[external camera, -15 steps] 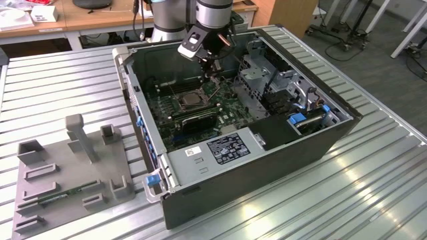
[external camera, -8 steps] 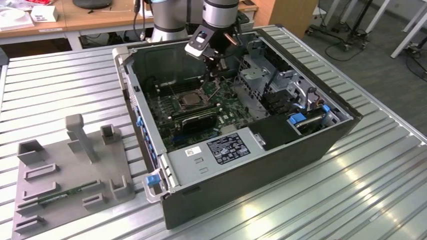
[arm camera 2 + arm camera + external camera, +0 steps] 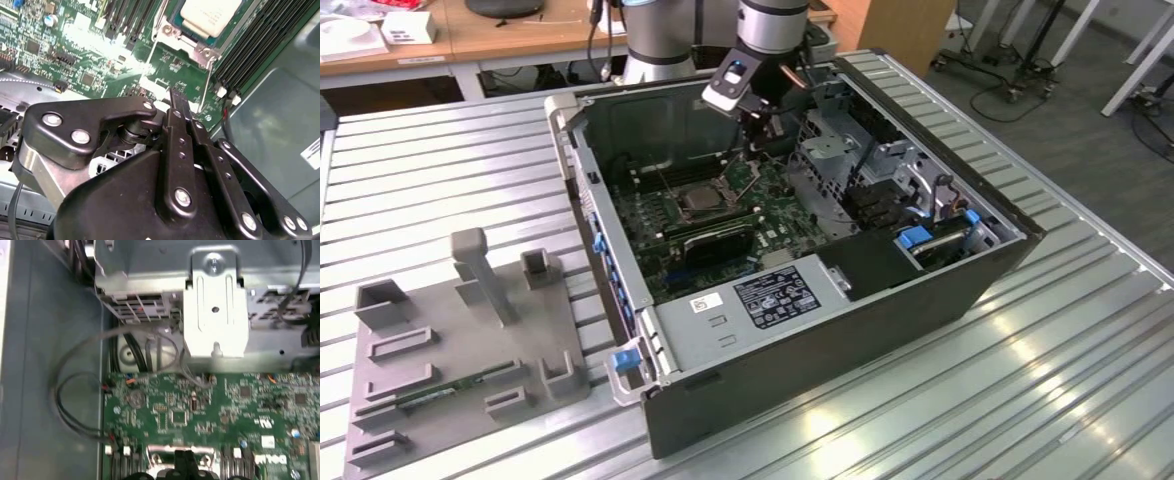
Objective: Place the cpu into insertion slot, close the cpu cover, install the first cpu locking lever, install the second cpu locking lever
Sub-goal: 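Close the cpu cover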
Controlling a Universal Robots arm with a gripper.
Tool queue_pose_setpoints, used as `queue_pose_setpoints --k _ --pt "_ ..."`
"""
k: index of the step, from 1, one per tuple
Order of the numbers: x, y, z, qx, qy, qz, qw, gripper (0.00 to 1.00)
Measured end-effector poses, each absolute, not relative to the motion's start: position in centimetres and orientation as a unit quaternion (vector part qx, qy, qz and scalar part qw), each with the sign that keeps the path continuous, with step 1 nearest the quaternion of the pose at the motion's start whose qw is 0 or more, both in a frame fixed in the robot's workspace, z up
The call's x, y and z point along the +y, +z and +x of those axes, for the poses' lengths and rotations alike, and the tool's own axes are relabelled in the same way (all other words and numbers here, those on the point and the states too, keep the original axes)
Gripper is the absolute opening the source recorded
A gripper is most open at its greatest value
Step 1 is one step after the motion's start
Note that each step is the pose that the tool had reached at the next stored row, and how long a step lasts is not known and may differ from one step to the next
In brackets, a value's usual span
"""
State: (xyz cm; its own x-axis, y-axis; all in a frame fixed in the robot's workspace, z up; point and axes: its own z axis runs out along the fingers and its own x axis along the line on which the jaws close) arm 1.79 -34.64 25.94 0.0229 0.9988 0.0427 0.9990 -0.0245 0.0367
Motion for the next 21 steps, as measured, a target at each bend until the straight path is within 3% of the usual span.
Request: queue_pose_setpoints --k 21 --pt "-34.6 25.9 4.0 -0.698 -0.028 -0.715 0.002 0.11"
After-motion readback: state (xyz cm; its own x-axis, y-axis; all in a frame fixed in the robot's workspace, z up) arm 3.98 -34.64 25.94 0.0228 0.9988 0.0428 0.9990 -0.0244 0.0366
